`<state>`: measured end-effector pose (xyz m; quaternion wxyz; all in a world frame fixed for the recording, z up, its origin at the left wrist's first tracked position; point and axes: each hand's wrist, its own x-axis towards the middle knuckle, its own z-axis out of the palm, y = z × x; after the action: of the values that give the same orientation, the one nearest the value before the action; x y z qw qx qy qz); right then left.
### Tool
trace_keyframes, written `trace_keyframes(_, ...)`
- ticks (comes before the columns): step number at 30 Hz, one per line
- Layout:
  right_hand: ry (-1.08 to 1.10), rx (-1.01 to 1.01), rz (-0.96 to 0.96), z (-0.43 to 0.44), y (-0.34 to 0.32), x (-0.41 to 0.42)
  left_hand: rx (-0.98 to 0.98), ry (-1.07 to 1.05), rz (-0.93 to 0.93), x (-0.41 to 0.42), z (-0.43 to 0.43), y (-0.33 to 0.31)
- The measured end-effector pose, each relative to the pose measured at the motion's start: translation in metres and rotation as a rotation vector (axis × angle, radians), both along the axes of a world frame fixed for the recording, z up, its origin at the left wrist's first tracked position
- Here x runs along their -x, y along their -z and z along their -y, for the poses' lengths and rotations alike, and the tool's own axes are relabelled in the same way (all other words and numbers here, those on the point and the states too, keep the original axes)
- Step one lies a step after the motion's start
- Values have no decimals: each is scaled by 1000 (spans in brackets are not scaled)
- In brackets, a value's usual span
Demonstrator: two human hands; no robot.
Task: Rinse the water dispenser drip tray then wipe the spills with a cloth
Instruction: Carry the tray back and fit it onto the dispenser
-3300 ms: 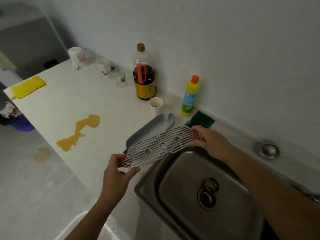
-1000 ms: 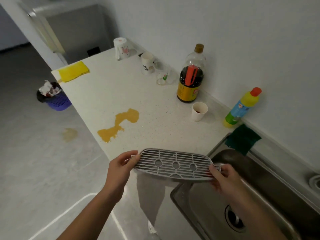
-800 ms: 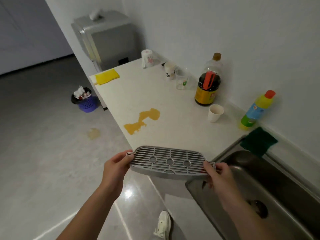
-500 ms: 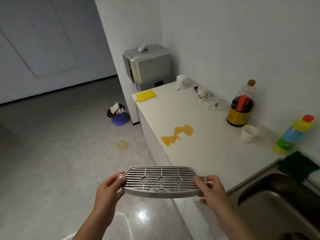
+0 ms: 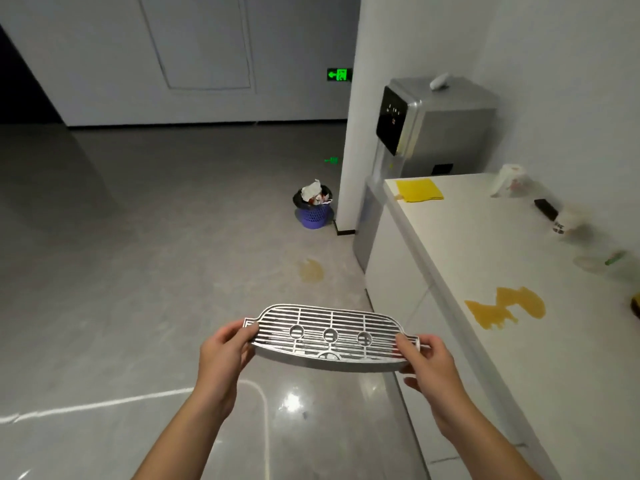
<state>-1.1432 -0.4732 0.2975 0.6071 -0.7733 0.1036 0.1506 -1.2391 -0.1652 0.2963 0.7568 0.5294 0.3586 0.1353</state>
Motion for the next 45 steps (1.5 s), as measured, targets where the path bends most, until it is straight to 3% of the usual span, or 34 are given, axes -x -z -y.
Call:
trace_keyframes(9,-41,-29,-13,-150,14,-86,-34,-27,-67,-70,-148,8)
trace_keyframes(21,-41,-131,-115,-295,28,-293,-94,23,-126,-291,-304,7)
trace_keyframes(36,397,-104,-85,-419,40,-525,-63,426,-100,-657,-435,26)
trace_keyframes(45,670,-124,-72,-443,17,-629,-62,684,-108,-843,-439,25)
